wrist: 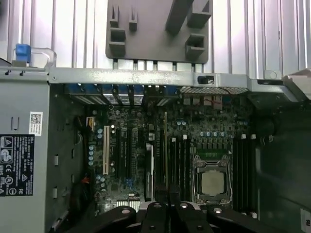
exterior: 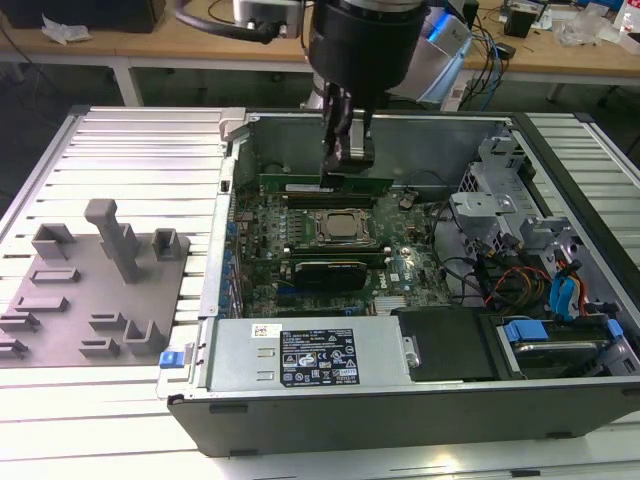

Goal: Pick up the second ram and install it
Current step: 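Pick up the second ram and move it above second insertion slot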

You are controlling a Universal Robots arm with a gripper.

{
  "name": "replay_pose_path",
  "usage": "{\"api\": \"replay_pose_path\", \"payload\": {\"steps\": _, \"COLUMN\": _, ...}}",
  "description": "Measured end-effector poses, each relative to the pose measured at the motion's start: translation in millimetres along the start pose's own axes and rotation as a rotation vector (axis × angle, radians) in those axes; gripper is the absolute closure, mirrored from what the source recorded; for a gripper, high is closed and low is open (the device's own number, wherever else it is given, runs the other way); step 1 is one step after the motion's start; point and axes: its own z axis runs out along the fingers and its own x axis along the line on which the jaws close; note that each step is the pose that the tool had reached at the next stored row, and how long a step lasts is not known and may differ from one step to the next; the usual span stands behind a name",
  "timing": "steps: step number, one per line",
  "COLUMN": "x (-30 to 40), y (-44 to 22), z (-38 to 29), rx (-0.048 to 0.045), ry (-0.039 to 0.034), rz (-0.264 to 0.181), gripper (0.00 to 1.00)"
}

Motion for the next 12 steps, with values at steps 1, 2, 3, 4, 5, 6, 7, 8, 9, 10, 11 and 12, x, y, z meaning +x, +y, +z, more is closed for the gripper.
{"api": "replay_pose_path", "payload": {"steps": 1, "x": -2.9, "y": -7.6, "z": 1.9, "rx": -0.0030, "ry": -0.0002, "rz": 0.000, "gripper": 0.87}}
{"api": "replay_pose_path", "payload": {"steps": 2, "x": -6.8, "y": -15.7, "z": 3.8, "rx": -0.0056, "ry": -0.0002, "rz": 0.001, "gripper": 0.87}}
{"api": "replay_pose_path", "payload": {"steps": 3, "x": -9.5, "y": -22.2, "z": 5.1, "rx": -0.0076, "ry": 0.0000, "rz": 0.001, "gripper": 0.87}}
{"api": "replay_pose_path", "payload": {"steps": 4, "x": -11.6, "y": -27.9, "z": 6.6, "rx": -0.0092, "ry": 0.0000, "rz": 0.001, "gripper": 0.87}}
{"api": "replay_pose_path", "payload": {"steps": 5, "x": -12.8, "y": -32.4, "z": 7.8, "rx": -0.0105, "ry": 0.0001, "rz": 0.001, "gripper": 0.87}}
{"api": "replay_pose_path", "payload": {"steps": 6, "x": -14.0, "y": -38.0, "z": 9.0, "rx": -0.0118, "ry": 0.0001, "rz": 0.001, "gripper": 0.87}}
{"api": "replay_pose_path", "payload": {"steps": 7, "x": -14.8, "y": -42.3, "z": 9.7, "rx": -0.0126, "ry": 0.0000, "rz": 0.001, "gripper": 0.87}}
{"api": "replay_pose_path", "payload": {"steps": 8, "x": -15.6, "y": -47.4, "z": 10.4, "rx": -0.0132, "ry": 0.0000, "rz": 0.001, "gripper": 0.87}}
{"api": "replay_pose_path", "payload": {"steps": 9, "x": -15.9, "y": -49.4, "z": 10.7, "rx": -0.0135, "ry": -0.0001, "rz": 0.001, "gripper": 0.87}}
{"api": "replay_pose_path", "payload": {"steps": 10, "x": -16.0, "y": -51.2, "z": 11.0, "rx": -0.0137, "ry": -0.0001, "rz": 0.001, "gripper": 0.87}}
{"api": "replay_pose_path", "payload": {"steps": 11, "x": -16.6, "y": -56.1, "z": 11.8, "rx": -0.0144, "ry": -0.0001, "rz": 0.001, "gripper": 0.87}}
{"api": "replay_pose_path", "payload": {"steps": 12, "x": -16.8, "y": -59.1, "z": 12.3, "rx": -0.0149, "ry": -0.0001, "rz": 0.001, "gripper": 0.87}}
